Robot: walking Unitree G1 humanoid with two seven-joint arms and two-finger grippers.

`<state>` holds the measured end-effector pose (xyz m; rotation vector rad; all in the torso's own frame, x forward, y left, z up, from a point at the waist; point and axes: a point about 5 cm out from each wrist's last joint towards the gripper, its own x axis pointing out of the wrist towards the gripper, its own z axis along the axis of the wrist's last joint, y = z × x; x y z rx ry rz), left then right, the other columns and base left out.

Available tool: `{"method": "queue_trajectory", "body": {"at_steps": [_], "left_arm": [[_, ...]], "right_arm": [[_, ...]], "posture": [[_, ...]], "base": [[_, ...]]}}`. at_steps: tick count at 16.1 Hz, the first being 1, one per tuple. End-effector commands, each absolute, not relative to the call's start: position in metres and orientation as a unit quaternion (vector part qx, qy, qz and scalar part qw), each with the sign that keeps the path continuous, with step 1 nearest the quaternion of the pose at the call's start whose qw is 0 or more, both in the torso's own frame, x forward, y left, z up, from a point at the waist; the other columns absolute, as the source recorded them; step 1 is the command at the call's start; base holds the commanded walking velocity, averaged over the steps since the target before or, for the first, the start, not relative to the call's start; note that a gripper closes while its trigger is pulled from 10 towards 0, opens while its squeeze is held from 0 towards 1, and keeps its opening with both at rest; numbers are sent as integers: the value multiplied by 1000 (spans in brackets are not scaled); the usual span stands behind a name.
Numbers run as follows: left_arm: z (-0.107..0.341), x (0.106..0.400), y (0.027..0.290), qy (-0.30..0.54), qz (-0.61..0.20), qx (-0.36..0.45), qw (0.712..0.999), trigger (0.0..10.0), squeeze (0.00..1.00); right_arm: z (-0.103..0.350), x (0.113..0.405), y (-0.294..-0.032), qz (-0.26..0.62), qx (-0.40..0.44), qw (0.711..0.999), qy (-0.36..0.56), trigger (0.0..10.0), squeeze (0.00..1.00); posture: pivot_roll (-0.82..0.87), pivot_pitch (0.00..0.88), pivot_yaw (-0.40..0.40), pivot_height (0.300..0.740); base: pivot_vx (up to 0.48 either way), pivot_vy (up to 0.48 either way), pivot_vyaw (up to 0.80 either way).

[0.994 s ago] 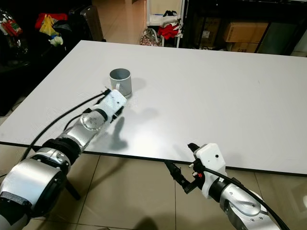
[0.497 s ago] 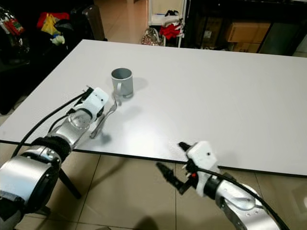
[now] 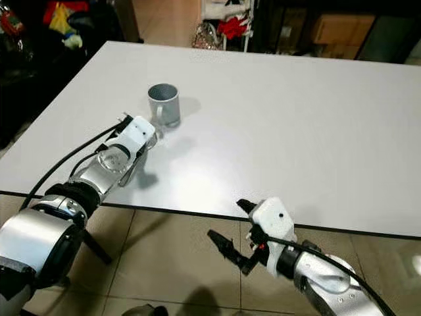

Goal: Setting the table

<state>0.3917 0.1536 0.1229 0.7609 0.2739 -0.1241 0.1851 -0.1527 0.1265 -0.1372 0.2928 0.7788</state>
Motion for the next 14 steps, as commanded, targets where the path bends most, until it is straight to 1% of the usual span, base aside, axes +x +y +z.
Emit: {"method": "queue_trajectory", "body": {"at_steps": [1, 4, 7, 8, 10, 11, 13, 14], "left_arm": [[126, 393, 153, 134, -65, 373, 916, 10000, 0], [129, 394, 148, 124, -83, 358, 922, 10000, 0], [130, 394, 140, 112, -126, 368, 915, 10000, 0], [132, 395, 139, 105, -137, 385, 907, 10000, 0], [133, 395, 140, 100, -139, 405, 898, 10000, 0], [135, 396, 146, 95, -129, 421, 893, 10000, 0], [137, 396, 152, 94, -120, 420, 895, 10000, 0], [139, 397, 155, 93, -112, 410, 900, 10000, 0]], "right_arm": [[131, 179, -151, 381, -62, 912, 142, 10000, 0], [132, 172, -151, 377, -56, 913, 146, 10000, 0], [131, 170, -151, 374, -54, 914, 148, 10000, 0], [132, 172, -151, 372, -55, 915, 146, 10000, 0], [132, 174, -151, 371, -55, 916, 144, 10000, 0], [132, 175, -150, 370, -56, 917, 142, 10000, 0], [131, 177, -148, 368, -55, 918, 139, 10000, 0], [131, 178, -148, 368, -55, 918, 138, 10000, 0]], "posture": [[-277, 134, 44, 740], [-280, 143, 49, 740], [-277, 138, 53, 740], [-274, 134, 57, 740], [-267, 128, 59, 740], [-259, 121, 63, 740], [-251, 113, 70, 740], [-251, 113, 70, 740]], "base": [[0, 0, 0], [0, 0, 0], [0, 0, 0], [0, 0, 0], [0, 0, 0], [0, 0, 0], [0, 0, 0], [0, 0, 0]]}}
